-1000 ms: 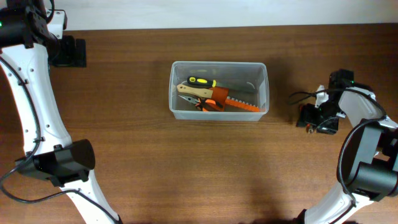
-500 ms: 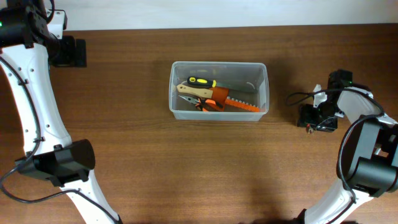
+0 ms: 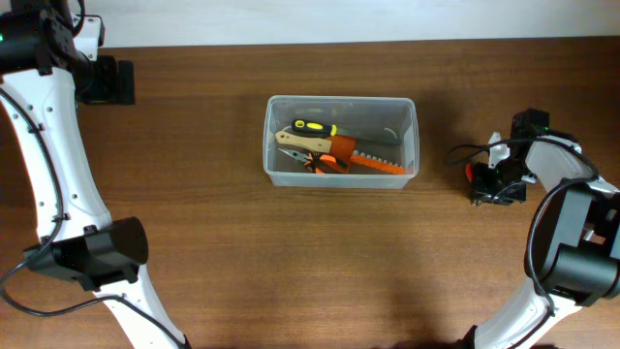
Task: Pack container
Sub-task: 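Lower the right gripper onto the red cutting pliers and grasp them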
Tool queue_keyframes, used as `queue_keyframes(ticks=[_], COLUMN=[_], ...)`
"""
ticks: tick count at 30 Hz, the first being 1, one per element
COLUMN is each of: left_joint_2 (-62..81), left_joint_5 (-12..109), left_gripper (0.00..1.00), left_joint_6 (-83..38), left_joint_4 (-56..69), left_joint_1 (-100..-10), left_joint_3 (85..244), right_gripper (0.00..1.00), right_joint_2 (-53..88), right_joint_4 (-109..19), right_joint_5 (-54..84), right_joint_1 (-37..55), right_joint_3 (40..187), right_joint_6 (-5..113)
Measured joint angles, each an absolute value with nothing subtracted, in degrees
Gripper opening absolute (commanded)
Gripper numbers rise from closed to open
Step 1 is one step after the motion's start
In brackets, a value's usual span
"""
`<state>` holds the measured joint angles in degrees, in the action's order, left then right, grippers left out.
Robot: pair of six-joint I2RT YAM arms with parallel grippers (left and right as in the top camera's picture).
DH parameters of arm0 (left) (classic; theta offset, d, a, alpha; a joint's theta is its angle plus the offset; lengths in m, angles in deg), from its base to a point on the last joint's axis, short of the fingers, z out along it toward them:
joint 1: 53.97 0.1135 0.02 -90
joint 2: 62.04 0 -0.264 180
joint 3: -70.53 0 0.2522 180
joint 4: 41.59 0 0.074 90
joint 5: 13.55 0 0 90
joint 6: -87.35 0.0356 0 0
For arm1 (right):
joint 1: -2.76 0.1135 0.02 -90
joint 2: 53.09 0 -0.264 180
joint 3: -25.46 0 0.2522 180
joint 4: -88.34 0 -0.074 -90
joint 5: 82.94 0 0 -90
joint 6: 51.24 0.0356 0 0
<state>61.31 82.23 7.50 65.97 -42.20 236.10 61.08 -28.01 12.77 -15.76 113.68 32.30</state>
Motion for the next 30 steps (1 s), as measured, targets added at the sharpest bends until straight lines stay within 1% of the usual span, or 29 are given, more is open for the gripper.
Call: queue_keyframes(ticks=[4, 17, 22, 30], left_joint_2=[61.31, 61.31, 61.31, 61.31], left_joint_5=[82.23, 82.23, 82.23, 82.23], left_gripper=[0.99, 0.99, 0.99, 0.99], left_joint_6=[7.5, 7.5, 7.5, 7.5], left_joint_4=[65.95, 65.95, 65.97, 65.97], left_joint_1=[-42.2, -42.2, -42.2, -42.2], left_joint_3=[236.1, 236.1, 236.1, 236.1], right_gripper=[0.13, 0.11, 0.04, 0.04], right_joint_2=[61.1, 61.1, 61.1, 61.06], right_joint_4=[-27.2, -25.32, -24.88, -23.22], right_joint_5=[12.99, 13.34, 13.43, 13.43], right_joint_1=[-15.87, -15.85, -15.85, -15.85], right_joint_3=[113.68, 113.68, 113.68, 114.42], right_joint_6=[32.26, 32.3, 32.52, 33.03])
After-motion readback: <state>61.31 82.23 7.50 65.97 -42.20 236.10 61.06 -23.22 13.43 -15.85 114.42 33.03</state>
